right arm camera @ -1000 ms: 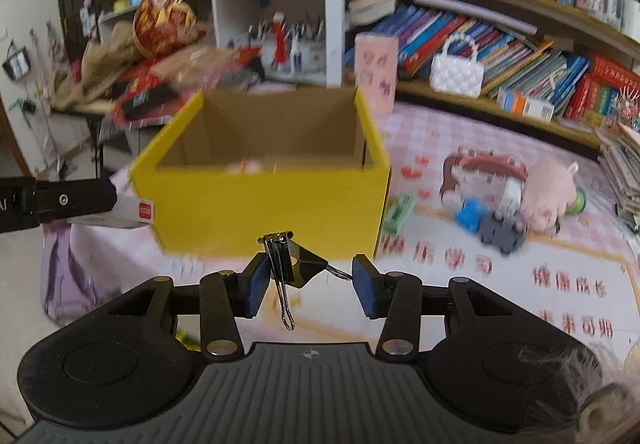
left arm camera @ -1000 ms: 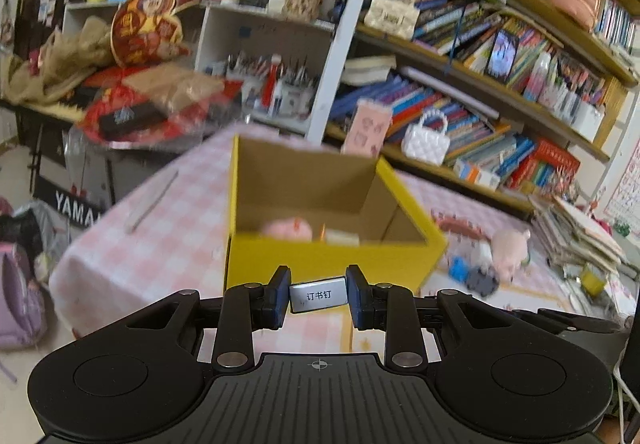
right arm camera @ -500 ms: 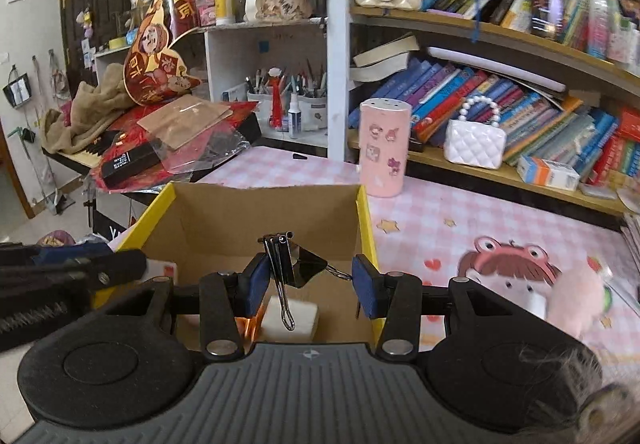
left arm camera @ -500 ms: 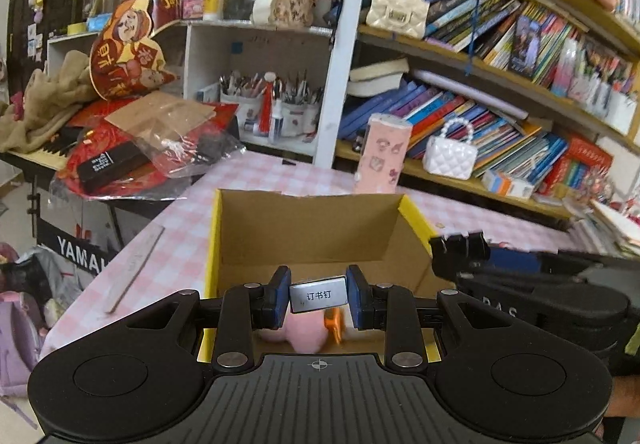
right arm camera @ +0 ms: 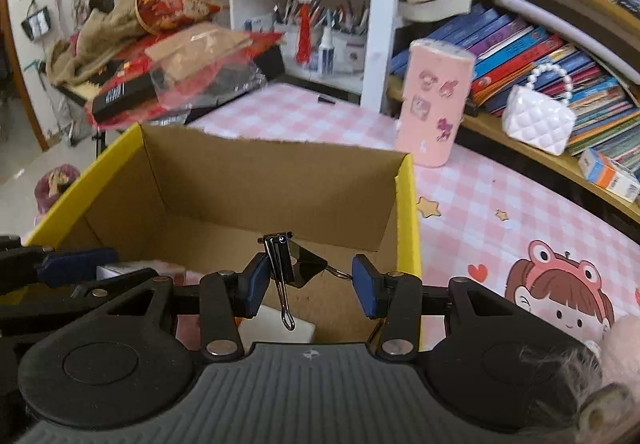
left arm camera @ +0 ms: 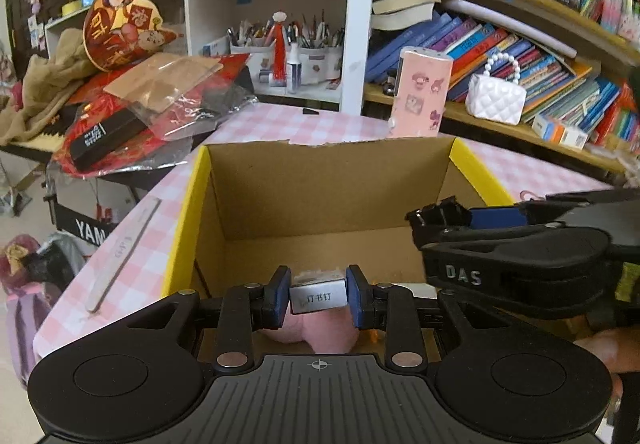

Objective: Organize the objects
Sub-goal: 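Open both tools to drop the white box and binder clip into the box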

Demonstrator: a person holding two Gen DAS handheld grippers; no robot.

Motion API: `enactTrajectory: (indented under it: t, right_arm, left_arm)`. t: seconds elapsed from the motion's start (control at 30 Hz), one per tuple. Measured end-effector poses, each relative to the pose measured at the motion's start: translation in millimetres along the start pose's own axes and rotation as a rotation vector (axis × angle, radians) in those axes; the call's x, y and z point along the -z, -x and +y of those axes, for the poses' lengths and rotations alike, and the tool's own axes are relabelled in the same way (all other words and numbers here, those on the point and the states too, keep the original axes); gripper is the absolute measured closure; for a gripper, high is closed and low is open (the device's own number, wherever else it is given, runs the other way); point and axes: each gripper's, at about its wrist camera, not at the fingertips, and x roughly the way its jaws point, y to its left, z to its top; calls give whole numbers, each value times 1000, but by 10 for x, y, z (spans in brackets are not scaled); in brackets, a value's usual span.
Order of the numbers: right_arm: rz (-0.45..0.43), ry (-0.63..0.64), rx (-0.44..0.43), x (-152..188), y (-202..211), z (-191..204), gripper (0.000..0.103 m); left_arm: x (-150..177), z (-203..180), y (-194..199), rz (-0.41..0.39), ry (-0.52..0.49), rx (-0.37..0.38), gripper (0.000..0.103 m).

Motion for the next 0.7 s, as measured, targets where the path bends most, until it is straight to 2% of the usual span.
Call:
enactTrajectory:
  t: [0.37, 0.5, 0.53, 0.57, 0.6, 0.63, 0.7]
  right_arm:
    - [48, 67, -22, -58, -143, 60, 60]
    - [50, 72, -20, -50, -139, 64, 59]
    - [49, 68, -21, -51, -137, 61, 58]
    - [43, 56, -21, -49, -125, 50, 53]
    - [35, 40, -21, -50, -108, 29, 45]
    - [26, 20, -20, -54, -85, 9, 44]
    - [-3, -20, -18, -59, -6, -19, 43]
  left_arm:
    - [9, 16, -180, 42, -2, -42, 75]
    - [22, 15, -149, 34, 3, -49, 73]
    - [23, 13, -133, 30, 3, -50, 72]
    - [23, 19, -111, 26, 5, -47, 72]
    - [18, 23, -96, 23, 7, -48, 66]
    - [16, 25, -71, 16, 7, -49, 57]
    - [12, 22, -12, -6, 5, -54, 48]
